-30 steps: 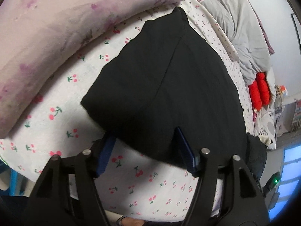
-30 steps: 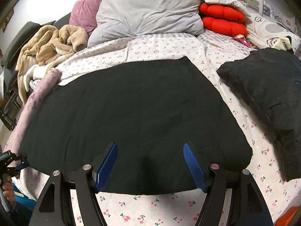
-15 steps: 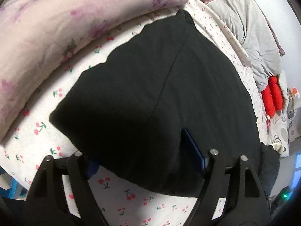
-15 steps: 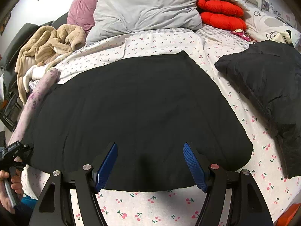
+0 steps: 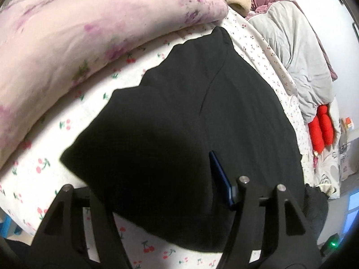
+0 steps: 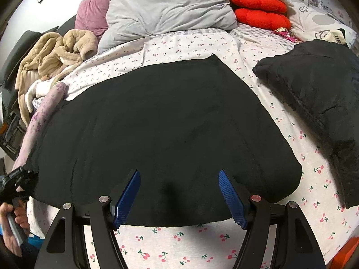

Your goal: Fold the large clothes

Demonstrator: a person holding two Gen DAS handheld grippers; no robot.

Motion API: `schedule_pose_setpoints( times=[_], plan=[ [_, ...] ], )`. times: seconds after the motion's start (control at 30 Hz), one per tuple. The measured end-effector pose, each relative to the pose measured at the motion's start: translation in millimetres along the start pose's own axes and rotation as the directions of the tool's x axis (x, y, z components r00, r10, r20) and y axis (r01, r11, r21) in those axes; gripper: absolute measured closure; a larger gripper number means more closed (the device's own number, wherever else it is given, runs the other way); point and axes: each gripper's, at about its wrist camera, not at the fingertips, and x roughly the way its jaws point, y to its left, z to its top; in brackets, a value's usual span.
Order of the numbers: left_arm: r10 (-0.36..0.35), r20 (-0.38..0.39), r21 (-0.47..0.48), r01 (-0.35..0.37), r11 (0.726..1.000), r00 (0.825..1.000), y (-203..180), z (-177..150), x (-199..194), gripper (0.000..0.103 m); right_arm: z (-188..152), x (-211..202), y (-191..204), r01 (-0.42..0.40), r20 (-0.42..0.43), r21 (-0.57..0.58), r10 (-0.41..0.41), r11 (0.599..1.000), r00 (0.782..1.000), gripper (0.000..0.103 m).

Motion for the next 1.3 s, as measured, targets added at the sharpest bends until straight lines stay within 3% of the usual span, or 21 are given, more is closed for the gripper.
schedule_pose_setpoints(
  times=[0.2,0.37,0.47,0.5,0.53,0.57,0.63,0.87,1.03,1.1,1.3],
  plan=[
    [0.001,0.093,0.095,-0.01,0.995,0.996,-20.0,-2.0,-22.8,0.059,-1.1,1.1,2.5,-0.002,-0.005,-0.006,0.002,1.0,1.0,0.03],
    [-0.037,0.183,0.201,-0.001,0.98,0.982,-40.3,-5.9,-44.1,0.062,0.4,0.1,1.6,-0.032,0.003,0.013,0.032,0.999,0.999,0.03],
    [-0.045,0.192,0.216,0.002,0.976,0.98,-46.3,-4.8,-44.8,0.062,-1.3,0.3,21.4,-0.08,0.006,-0.057,0.081,0.995,0.997,0.032],
    [-0.057,0.191,0.21,0.015,0.978,0.98,-46.7,-3.7,-45.7,0.063,-3.0,1.5,30.2,-0.088,0.005,-0.094,0.089,0.992,0.996,0.036],
    [-0.067,0.191,0.207,0.027,0.978,0.979,-46.8,-3.3,-46.9,0.064,-5.5,3.3,41.1,-0.103,-0.001,-0.136,0.104,0.985,0.995,0.051],
    [-0.095,0.193,0.205,0.054,0.977,0.977,-47.7,-2.1,-50.7,0.065,-8.4,6.5,53.4,-0.125,-0.016,-0.179,0.124,0.976,0.992,0.074],
    [-0.132,0.206,0.214,0.087,0.973,0.97,-49.5,-1.2,-59.1,0.066,-14.3,12.7,74.2,-0.146,-0.039,-0.248,0.14,0.958,0.989,0.088],
    [-0.243,0.278,0.331,0.145,0.933,0.929,-80.4,-14.0,-91.2,0.067,-21.5,21.3,116.4,-0.229,-0.044,-0.318,0.227,0.92,0.973,0.089],
    [-0.324,0.273,0.375,0.21,0.903,0.906,-88.8,-15.0,-103.1,0.068,-26.5,46.7,133.8,-0.212,-0.103,-0.345,0.187,0.914,0.977,0.089],
    [-0.358,0.26,0.401,0.237,0.885,0.897,-97.1,-20.1,-106.7,0.069,-29.3,56.8,135.6,-0.209,-0.129,-0.336,0.175,0.918,0.976,0.088],
    [-0.426,0.24,0.485,0.272,0.831,0.872,-122.6,-39.2,-118.4,0.07,-26.3,83.1,126.1,-0.28,-0.185,-0.231,0.24,0.932,0.953,0.086]
  ],
)
